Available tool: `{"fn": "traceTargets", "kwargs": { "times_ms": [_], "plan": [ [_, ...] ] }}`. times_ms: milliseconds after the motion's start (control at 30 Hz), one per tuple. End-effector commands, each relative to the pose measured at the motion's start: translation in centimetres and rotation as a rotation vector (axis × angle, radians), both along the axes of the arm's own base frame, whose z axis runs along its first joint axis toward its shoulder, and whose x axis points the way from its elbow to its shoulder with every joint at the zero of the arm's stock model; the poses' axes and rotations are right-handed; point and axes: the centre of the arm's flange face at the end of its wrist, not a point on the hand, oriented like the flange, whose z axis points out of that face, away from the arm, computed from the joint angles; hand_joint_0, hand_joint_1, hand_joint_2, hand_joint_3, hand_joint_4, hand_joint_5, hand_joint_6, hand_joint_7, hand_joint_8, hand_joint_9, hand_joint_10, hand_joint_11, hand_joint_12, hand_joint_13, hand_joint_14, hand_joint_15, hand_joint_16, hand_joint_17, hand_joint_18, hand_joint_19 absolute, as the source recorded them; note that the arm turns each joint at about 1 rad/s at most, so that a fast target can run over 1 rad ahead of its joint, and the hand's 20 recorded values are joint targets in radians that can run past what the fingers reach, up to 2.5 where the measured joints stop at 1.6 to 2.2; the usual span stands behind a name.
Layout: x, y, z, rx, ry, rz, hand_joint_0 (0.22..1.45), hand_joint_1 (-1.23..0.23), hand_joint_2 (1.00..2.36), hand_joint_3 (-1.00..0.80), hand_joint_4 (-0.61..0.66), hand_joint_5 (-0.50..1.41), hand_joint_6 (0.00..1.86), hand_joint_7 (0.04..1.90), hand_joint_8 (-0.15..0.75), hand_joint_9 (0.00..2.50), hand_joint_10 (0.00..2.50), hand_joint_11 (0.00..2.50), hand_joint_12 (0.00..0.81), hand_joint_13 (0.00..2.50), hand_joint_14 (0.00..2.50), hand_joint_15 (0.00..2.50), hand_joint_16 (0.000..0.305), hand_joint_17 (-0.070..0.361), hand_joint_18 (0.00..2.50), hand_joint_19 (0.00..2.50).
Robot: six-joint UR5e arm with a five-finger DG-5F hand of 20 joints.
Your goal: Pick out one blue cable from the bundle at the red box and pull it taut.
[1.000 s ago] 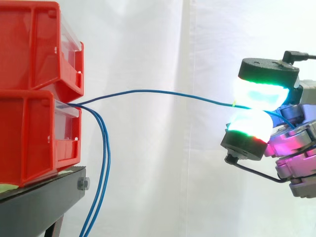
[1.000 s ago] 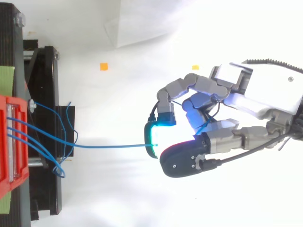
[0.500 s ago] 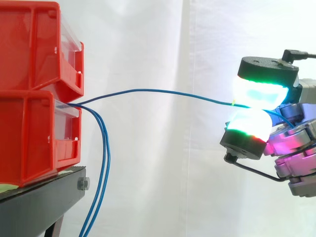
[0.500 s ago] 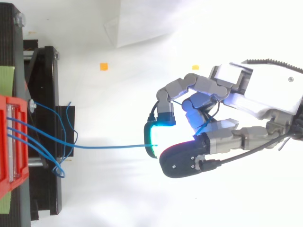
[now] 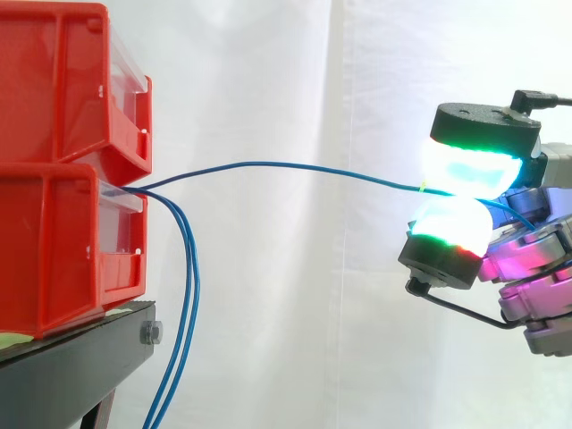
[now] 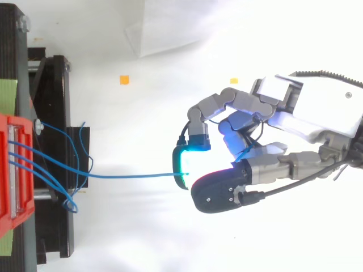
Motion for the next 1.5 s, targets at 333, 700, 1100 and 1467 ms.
{"fn": "traceTargets", "kwargs": {
  "times_ms": [333, 700, 1100, 1467],
  "plan": [
    [0.0, 0.0, 0.0, -0.001, 0.0, 0.0, 0.73, -0.75, 1.03, 0.0, -0.25, -0.19, 0.98, 1.31, 0.244, 0.86, 2.5, 1.27, 0.295, 0.99, 2.5, 1.31, 0.032, 0.072, 1.28, 1.69],
    [0.0, 0.0, 0.0, 0.0, 0.0, 0.0, 0.73, -0.75, 1.03, 0.0, -0.25, -0.19, 0.98, 1.3, 0.235, 0.85, 2.5, 1.27, 0.286, 0.98, 2.5, 1.32, 0.033, 0.075, 1.26, 1.67],
    [0.0, 0.0, 0.0, 0.0, 0.0, 0.0, 0.73, -0.75, 1.03, 0.0, -0.25, -0.19, 0.98, 1.3, 0.242, 0.85, 2.5, 1.25, 0.285, 0.99, 2.5, 1.32, 0.034, 0.076, 1.25, 1.65],
    [0.0, 0.0, 0.0, 0.0, 0.0, 0.0, 0.73, -0.75, 1.03, 0.0, -0.26, -0.2, 0.98, 1.31, 0.224, 0.86, 2.5, 1.3, 0.279, 0.97, 2.5, 1.38, 0.033, 0.075, 1.19, 1.64]
  ]
}}
